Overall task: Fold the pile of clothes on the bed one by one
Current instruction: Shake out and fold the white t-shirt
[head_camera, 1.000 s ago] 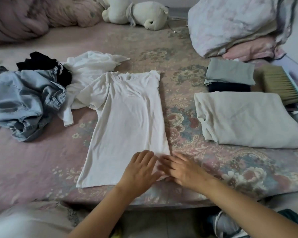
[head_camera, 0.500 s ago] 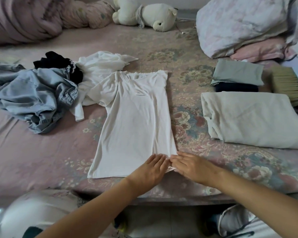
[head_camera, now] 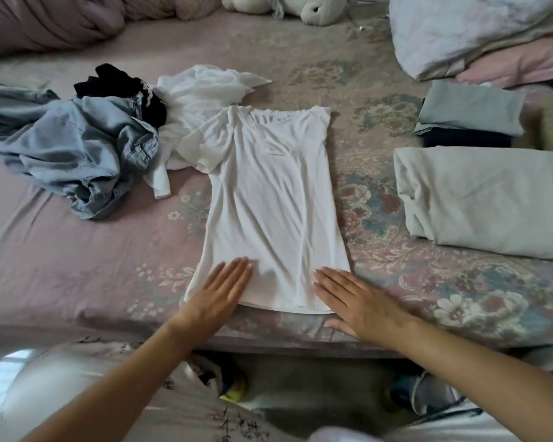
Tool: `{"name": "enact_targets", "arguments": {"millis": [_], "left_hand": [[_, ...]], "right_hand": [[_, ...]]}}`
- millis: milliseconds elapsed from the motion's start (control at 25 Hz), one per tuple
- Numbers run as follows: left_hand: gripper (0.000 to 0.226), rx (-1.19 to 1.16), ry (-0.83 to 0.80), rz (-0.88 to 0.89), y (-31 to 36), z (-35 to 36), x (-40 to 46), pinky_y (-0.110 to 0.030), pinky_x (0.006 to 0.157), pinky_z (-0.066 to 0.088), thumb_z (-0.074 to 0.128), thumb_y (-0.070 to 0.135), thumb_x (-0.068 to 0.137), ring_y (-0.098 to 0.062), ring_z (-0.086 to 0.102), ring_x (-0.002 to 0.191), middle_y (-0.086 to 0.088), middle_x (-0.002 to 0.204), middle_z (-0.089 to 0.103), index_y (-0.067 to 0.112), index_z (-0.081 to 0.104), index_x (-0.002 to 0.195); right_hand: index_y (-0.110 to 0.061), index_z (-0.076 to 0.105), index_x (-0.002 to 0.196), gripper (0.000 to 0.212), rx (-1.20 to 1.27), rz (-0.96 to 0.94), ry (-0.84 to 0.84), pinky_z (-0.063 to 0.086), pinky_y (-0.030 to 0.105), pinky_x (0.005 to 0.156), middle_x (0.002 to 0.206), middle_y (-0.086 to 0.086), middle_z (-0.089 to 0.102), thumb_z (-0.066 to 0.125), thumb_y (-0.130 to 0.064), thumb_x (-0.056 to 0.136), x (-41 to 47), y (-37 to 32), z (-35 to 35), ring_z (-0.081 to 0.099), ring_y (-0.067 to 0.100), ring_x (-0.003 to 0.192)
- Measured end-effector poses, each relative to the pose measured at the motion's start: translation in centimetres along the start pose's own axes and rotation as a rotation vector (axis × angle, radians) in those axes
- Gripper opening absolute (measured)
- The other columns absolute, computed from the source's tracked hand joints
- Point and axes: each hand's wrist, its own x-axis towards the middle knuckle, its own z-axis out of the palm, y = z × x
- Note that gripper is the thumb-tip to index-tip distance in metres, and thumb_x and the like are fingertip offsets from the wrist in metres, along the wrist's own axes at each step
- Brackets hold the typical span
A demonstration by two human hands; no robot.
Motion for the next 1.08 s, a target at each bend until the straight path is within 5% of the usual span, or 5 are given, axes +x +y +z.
{"name": "enact_targets", "arguments": {"millis": [160, 320, 520, 880, 1080], "left_hand": [[0.071, -0.057, -0.146, -0.129, -4.2, -1.5, -2.5, -0.047, 0.095, 0.046, 0.029, 0.001, 0.075, -0.038, 0.056, 0.117, -0.025, 0.131, 0.053, -0.002, 0.018, 0.145], [0.064, 0.036, -0.182, -0.031, -4.2, -2.1, -4.4, -0.039, 0.112, 0.022, 0.023, -0.006, 0.069, -0.036, 0.054, 0.12, -0.024, 0.13, 0.055, -0.006, 0.035, 0.132], [0.057, 0.055, -0.231, -0.027, -2.6, -2.3, -6.0, -0.047, 0.104, 0.04, 0.031, 0.016, 0.083, -0.035, 0.037, 0.135, -0.025, 0.136, 0.048, -0.007, 0.04, 0.135], [0.038, -0.728, -0.082, -1.261, -10.7, -2.0, 8.6, -0.033, 0.055, 0.032, 0.042, 0.015, 0.093, -0.025, 0.044, 0.052, -0.011, 0.055, 0.048, 0.005, 0.042, 0.057], [0.03, -0.856, 0.096, -1.465, -16.2, 0.7, 15.0, -0.037, 0.081, 0.042, 0.048, 0.023, 0.095, -0.04, 0.058, 0.101, -0.027, 0.101, 0.064, -0.001, 0.064, 0.088]], "right_hand": [[-0.005, 0.049, 0.134, 0.047, 0.056, 0.008, 0.028, 0.042, 0.045, 0.104, 0.136, 0.018, 0.052, 0.034, -0.019, 0.092, 1.5, -0.7, 0.2, 0.05, 0.032, 0.127], [-0.003, 0.047, 0.135, 0.055, 0.11, -0.161, 0.039, 0.034, 0.039, 0.109, 0.138, 0.014, 0.051, 0.034, 0.003, 0.082, 1.0, 0.9, -0.5, 0.049, 0.026, 0.128], [-0.003, 0.059, 0.125, 0.039, 0.168, -0.203, 0.038, 0.034, 0.037, 0.107, 0.131, 0.014, 0.057, 0.034, -0.019, 0.1, 1.6, 1.2, -1.8, 0.054, 0.026, 0.123], [-0.02, 0.032, 0.144, 0.064, 0.144, 0.416, -0.198, 0.014, 0.046, 0.106, 0.148, 0.013, 0.038, 0.006, -0.057, 0.098, 8.1, -1.5, 0.4, 0.026, 0.026, 0.138], [-0.018, 0.035, 0.141, 0.06, 0.172, 0.452, -0.07, 0.023, 0.046, 0.11, 0.144, 0.01, 0.046, 0.007, -0.051, 0.1, 12.7, -0.3, 1.0, 0.027, 0.021, 0.135]]}}
